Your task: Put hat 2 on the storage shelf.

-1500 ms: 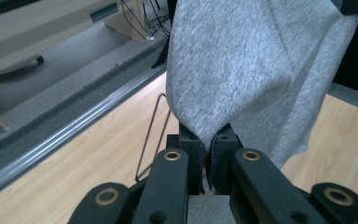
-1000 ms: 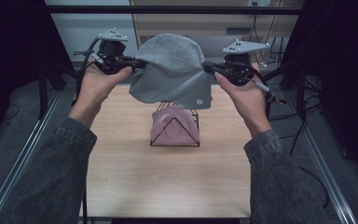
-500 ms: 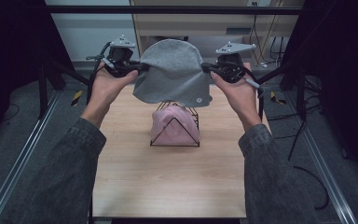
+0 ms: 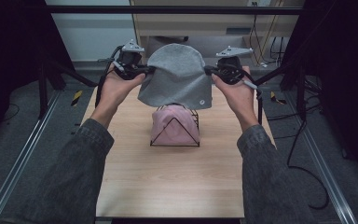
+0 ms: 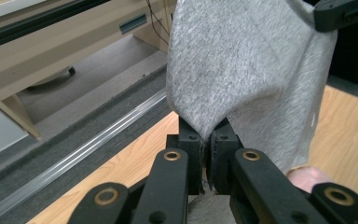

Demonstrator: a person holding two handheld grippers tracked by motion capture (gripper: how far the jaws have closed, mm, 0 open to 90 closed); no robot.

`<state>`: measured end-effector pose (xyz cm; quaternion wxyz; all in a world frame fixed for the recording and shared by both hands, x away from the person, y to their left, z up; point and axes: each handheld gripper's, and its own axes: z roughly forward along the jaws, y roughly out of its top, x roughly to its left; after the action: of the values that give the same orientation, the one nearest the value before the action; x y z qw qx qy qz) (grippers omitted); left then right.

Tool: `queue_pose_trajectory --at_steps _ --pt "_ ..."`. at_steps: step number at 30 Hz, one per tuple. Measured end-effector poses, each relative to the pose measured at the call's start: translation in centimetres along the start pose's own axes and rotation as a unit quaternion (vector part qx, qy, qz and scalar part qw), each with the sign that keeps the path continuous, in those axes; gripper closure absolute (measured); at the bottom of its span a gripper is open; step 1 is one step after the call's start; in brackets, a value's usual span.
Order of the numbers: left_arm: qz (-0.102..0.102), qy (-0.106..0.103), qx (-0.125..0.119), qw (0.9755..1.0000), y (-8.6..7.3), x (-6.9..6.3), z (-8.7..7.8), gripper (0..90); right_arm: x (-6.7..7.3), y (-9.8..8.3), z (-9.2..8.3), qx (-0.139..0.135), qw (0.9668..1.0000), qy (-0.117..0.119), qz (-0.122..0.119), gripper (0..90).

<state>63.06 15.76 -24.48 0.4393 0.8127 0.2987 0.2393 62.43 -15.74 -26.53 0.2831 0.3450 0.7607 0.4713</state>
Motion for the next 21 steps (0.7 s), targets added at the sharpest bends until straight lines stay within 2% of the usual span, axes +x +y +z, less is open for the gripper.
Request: queue_pose_trajectory --at_steps 11,21 --pt "-0.006 -0.001 0.006 1.0000 -0.8 0.3 1.3 86.2 -0.4 -1.3 0.8 0.004 0.9999 -0.004 0.014 89.9" --pt "-0.011 -0.010 0.021 0.9997 -2.5 0.1 2.0 86.2 0.0 -2.7 1.2 0.015 0.9997 0.005 0.018 89.9"
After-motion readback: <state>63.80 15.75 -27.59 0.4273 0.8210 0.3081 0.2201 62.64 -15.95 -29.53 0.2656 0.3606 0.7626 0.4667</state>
